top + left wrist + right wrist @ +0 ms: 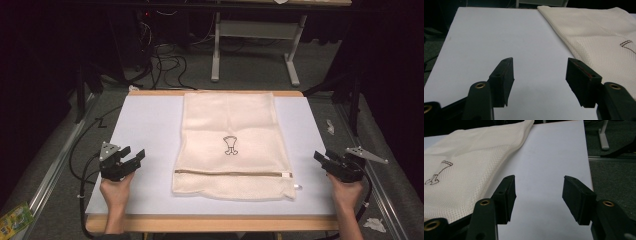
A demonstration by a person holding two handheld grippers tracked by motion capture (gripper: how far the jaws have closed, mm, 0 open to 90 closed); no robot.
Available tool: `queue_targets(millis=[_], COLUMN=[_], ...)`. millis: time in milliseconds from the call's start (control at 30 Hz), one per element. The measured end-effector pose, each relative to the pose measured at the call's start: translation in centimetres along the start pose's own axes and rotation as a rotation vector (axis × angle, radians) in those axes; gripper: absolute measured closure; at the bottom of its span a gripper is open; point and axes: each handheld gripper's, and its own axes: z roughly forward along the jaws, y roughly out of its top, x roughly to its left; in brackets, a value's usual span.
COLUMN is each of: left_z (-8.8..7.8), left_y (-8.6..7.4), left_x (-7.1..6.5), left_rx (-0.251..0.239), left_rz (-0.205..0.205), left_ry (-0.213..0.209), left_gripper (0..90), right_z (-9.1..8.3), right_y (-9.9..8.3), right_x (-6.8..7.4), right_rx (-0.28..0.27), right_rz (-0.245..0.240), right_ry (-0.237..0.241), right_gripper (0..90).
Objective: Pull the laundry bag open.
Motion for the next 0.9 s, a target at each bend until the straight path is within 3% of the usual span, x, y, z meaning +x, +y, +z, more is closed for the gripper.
queue_targets(millis=[900], left_z=[3.3], left_y=[-0.6], left_x=[-0.5], left_rx=[0.063], left_rz=[0.018], left_ry=[0.011], left_gripper=[40.7], right_z=[2.0], right_y=[-0.1], right_x=[0.6], right_rx=[0.041], right_rz=[-0.019], right_ry=[-0.020], right_gripper=[46.4])
